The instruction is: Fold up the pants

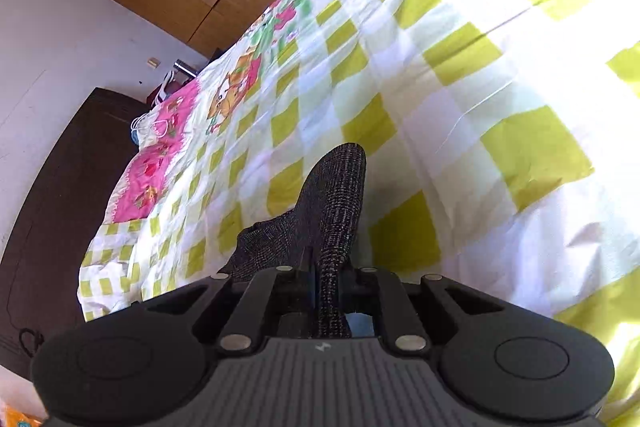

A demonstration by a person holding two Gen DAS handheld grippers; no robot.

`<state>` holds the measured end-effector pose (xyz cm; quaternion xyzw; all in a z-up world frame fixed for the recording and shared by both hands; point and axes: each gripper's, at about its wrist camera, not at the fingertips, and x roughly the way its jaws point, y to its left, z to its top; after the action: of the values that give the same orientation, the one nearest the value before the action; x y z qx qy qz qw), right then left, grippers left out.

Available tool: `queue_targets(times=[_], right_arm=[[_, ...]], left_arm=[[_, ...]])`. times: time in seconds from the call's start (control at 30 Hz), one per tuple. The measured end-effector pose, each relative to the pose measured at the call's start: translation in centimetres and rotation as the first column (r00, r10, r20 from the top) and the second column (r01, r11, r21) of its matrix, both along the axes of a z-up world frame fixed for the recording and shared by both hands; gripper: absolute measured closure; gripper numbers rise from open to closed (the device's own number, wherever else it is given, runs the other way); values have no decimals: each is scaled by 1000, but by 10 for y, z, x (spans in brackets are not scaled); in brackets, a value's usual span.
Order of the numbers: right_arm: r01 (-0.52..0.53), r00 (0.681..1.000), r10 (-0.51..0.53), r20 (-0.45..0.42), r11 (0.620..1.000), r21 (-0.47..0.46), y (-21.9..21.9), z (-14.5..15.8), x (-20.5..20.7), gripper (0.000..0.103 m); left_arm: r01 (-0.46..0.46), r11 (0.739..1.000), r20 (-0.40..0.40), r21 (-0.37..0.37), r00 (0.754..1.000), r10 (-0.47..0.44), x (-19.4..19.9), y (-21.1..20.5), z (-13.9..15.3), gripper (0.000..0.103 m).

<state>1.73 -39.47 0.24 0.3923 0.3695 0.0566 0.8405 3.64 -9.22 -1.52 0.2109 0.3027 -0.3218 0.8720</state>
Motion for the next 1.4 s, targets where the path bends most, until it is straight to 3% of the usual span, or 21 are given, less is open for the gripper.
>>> queue_targets(times=[0.13,0.3,0.6,0.77,0.9,1.0,1.2,1.4], right_arm=[[2,1000,0,18,997,-81,10,18,-6,77],[-44,995,55,77,989,-140,43,51,-6,76],[-164,973,199,118,953,-254,128,104,17,76],[-225,958,265,108,931,-286,174,110,33,76],[-277,944,317,94,913,-299,209,111,43,76],[-328,925,371,87,891,-313,239,109,47,76],[-420,887,460,39,839,-346,296,93,57,77],[-454,875,484,-8,815,-361,332,75,64,77]], left_arm=[[-48,997,111,66,993,40,-8,21,10,36],[-166,982,114,91,981,156,-1,59,7,36],[-262,959,166,111,956,242,-2,116,20,36],[-324,943,111,71,943,315,-1,153,19,36],[-319,947,31,37,948,318,-4,168,10,36],[-306,952,20,22,952,306,-9,171,6,37],[-331,941,-66,-69,943,327,-5,184,1,38],[-327,940,-80,-101,944,319,-6,188,-3,38]])
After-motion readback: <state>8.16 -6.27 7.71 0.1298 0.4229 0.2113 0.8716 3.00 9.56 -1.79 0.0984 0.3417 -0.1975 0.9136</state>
